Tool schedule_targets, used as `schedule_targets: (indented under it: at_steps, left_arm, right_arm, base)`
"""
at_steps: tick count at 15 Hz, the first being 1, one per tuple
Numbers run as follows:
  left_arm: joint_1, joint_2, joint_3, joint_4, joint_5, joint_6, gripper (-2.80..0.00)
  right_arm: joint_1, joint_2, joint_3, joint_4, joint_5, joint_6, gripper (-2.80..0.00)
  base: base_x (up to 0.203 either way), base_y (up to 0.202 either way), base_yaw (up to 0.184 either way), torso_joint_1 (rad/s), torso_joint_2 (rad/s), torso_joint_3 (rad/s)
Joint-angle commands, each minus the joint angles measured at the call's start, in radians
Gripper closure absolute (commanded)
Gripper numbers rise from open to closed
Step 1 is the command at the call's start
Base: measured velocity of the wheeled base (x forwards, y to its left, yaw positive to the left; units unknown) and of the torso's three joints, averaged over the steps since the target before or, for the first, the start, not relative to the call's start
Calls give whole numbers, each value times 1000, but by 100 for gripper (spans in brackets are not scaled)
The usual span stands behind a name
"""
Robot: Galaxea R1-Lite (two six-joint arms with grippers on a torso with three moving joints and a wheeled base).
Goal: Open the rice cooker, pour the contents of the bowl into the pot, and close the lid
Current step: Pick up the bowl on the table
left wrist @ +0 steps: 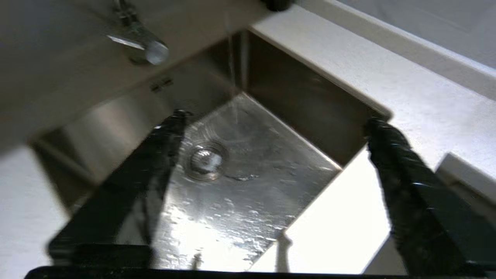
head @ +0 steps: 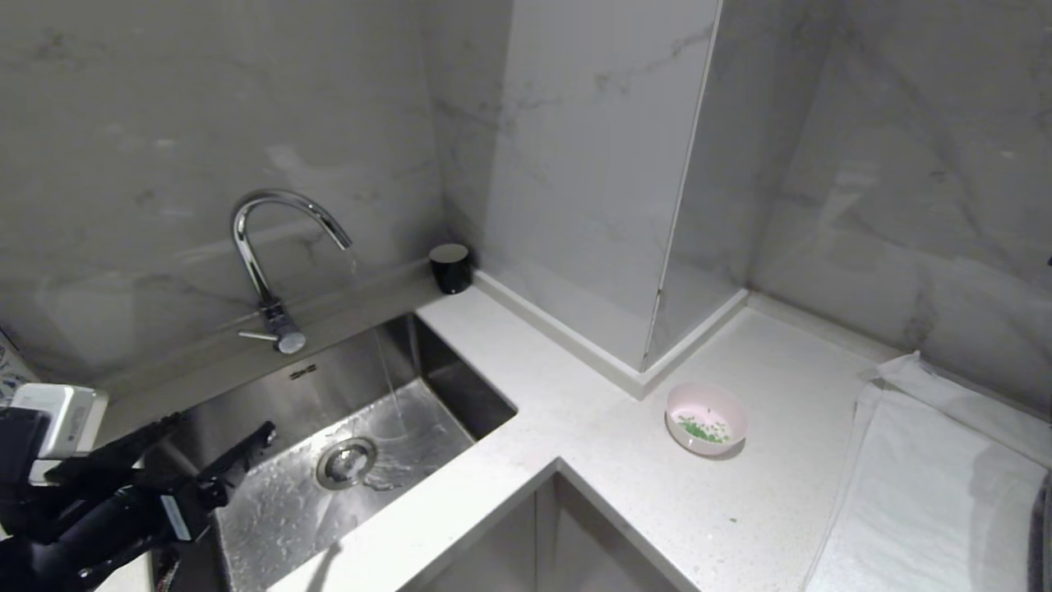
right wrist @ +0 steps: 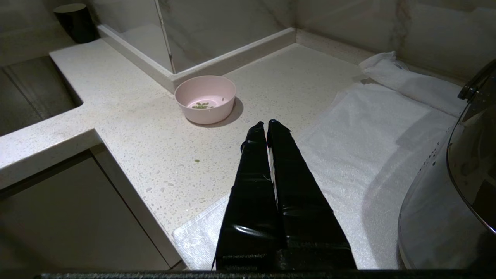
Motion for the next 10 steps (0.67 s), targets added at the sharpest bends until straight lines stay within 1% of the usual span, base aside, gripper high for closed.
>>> schedule_targets:
  at_steps: [1,2,6,9,10]
  left_arm:
    - [15,-243,3,103,16,18,0]
    - [17,-324,-7,186,20,26,0]
    - [19,-663,-102,647,24,40,0]
    - [25,-864,-161,878,31,47,0]
    - [28,-906,-169,966,34,63,0]
  right_arm:
    - [0,0,0,0,0,0,0]
    - [0,-1,0,0,0,0,0]
    - [0,0,0,0,0,0,0]
    - [0,0,0,0,0,0,0]
    - [0,0,0,0,0,0,0]
  base:
    - [0,0,0,0,0,0]
    - [0,0,0,0,0,0]
    - [0,0,0,0,0,0]
    - [0,0,0,0,0,0]
    - [0,0,0,0,0,0]
